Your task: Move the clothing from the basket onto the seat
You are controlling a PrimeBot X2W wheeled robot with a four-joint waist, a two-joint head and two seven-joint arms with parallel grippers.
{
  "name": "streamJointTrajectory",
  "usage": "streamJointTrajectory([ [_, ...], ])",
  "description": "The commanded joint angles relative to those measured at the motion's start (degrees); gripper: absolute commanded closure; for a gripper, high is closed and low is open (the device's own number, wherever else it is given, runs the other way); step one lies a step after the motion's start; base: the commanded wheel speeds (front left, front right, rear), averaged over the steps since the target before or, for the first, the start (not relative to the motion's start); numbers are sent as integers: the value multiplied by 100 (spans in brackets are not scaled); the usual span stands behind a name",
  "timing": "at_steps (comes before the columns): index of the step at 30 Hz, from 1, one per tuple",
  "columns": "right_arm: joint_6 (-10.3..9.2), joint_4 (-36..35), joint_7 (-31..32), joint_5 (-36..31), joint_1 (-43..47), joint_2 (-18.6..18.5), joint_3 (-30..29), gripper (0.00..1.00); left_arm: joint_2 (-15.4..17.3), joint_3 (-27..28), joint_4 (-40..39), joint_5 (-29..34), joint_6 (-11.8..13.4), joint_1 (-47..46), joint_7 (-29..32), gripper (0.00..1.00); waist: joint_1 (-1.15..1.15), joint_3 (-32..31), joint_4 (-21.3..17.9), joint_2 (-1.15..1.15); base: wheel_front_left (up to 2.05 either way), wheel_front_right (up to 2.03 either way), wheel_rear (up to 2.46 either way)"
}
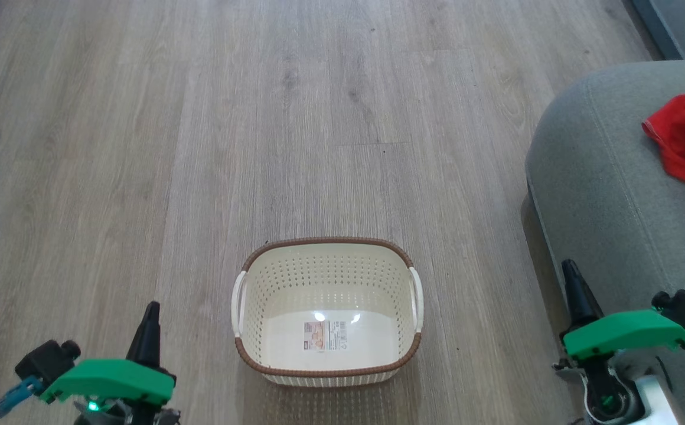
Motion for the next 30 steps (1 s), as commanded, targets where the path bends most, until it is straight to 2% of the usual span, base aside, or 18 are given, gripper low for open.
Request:
streamJointTrajectory([
  [1, 0, -254, 51, 191, -133, 8, 19, 100, 50, 128, -222, -193, -31, -326, 43, 100, 0, 0, 1, 0, 0, 0, 0],
  [30, 0, -600, 516, 2007, -56, 23, -175, 100, 64, 231, -418, -2064, -44, -392, 504, 100, 0, -1, 20, 0, 0, 0, 0],
])
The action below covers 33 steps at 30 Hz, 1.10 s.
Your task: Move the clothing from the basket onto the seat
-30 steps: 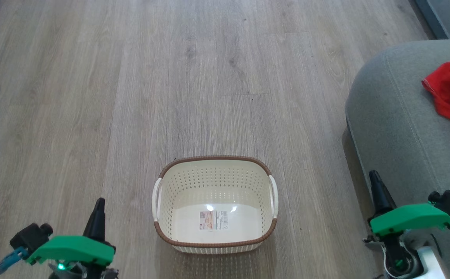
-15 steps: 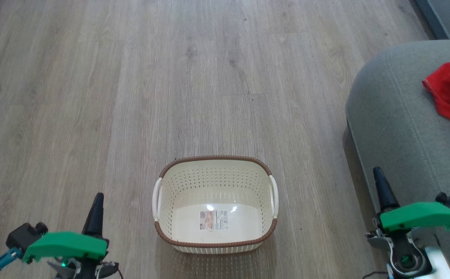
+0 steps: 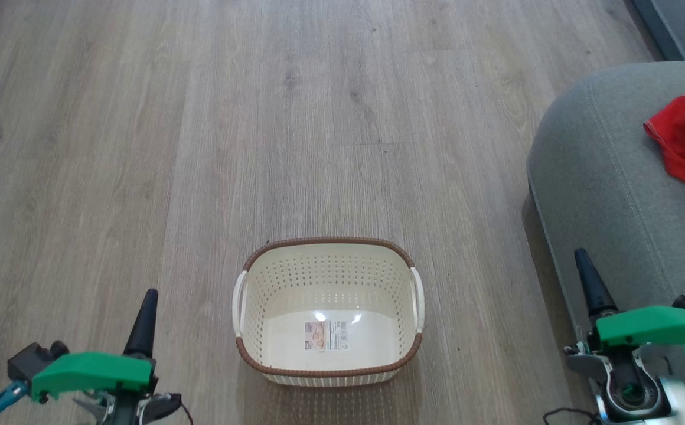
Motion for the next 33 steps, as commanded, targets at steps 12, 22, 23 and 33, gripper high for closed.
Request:
streamJointTrajectory([
  [12, -1, -396, 235, 918, -45, 9, -15, 100, 69, 208, -312, -937, -47, -349, 229, 100, 0, -1, 9, 0, 0, 0, 0],
  [22, -1, -520, 401, 1567, -18, 14, -85, 100, 74, 245, -382, -1605, -52, -372, 394, 100, 0, -1, 15, 0, 0, 0, 0],
  [23, -1, -532, 418, 1632, -15, 15, -92, 100, 74, 248, -389, -1672, -52, -375, 410, 100, 0, -1, 16, 0, 0, 0, 0],
  [33, -1, -635, 555, 2169, 7, 19, -149, 100, 78, 279, -447, -2226, -56, -394, 547, 100, 0, -1, 21, 0, 0, 0, 0],
])
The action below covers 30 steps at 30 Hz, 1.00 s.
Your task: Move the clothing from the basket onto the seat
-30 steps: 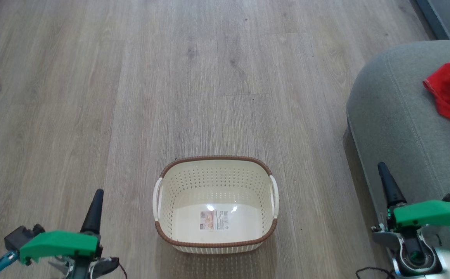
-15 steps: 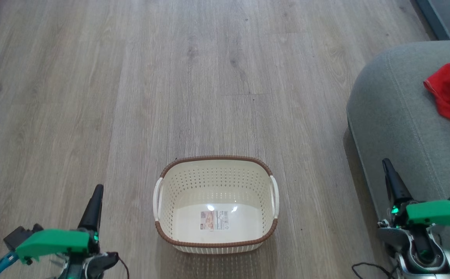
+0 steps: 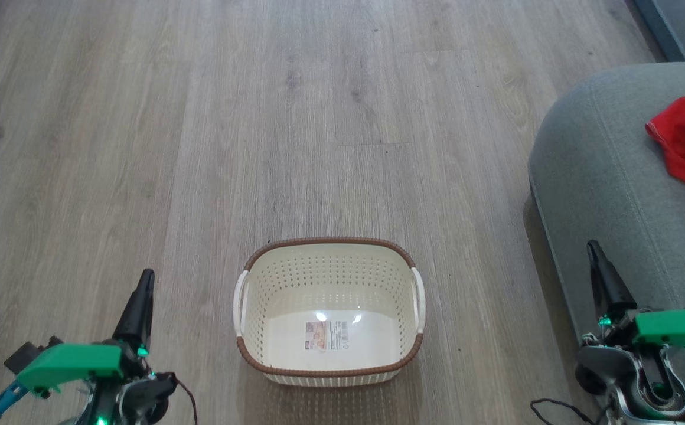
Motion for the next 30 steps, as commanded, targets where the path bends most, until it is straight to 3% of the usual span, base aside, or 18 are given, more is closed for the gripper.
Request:
streamJointTrajectory([
  [1, 1, -231, 26, 35, -113, -3, 93, 100, 76, 213, -196, -33, -53, -277, 44, 100, 0, 0, 0, 0, 0, 0, 0],
  [30, 1, -231, 26, 35, -113, -3, 94, 100, 76, 212, -196, -33, -53, -277, 43, 100, 0, 0, 0, 0, 0, 0, 0],
])
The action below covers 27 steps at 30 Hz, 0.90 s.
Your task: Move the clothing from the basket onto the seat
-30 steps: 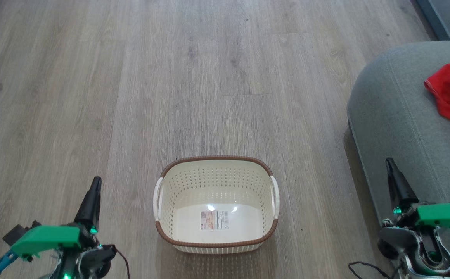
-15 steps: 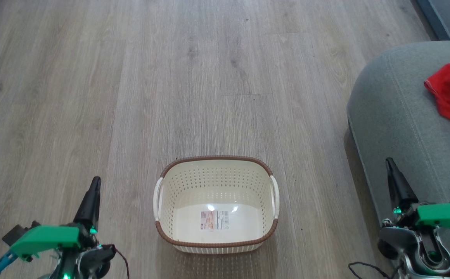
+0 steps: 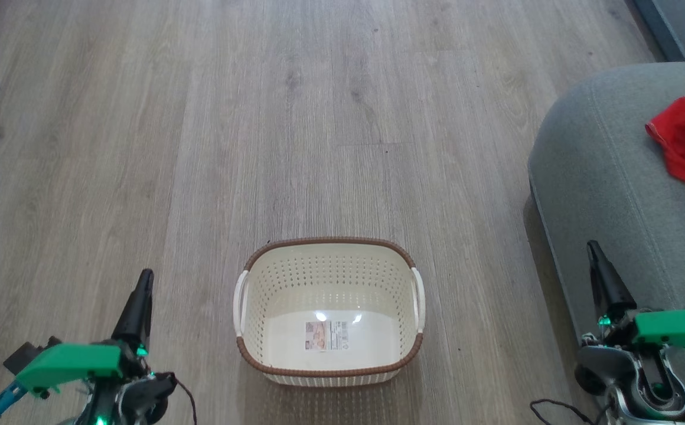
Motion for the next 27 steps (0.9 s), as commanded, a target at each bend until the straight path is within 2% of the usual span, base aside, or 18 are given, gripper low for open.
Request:
streamJointTrajectory([
  [1, 1, -228, 26, 33, -113, -14, 98, 100, 76, 196, -196, -33, -53, -277, 43, 100, 0, 0, 0, 0, 0, 0, 0],
  [27, 1, -228, 25, 34, -113, -14, 99, 100, 76, 195, -197, -34, -53, -277, 43, 100, 0, 0, 0, 0, 0, 0, 0],
])
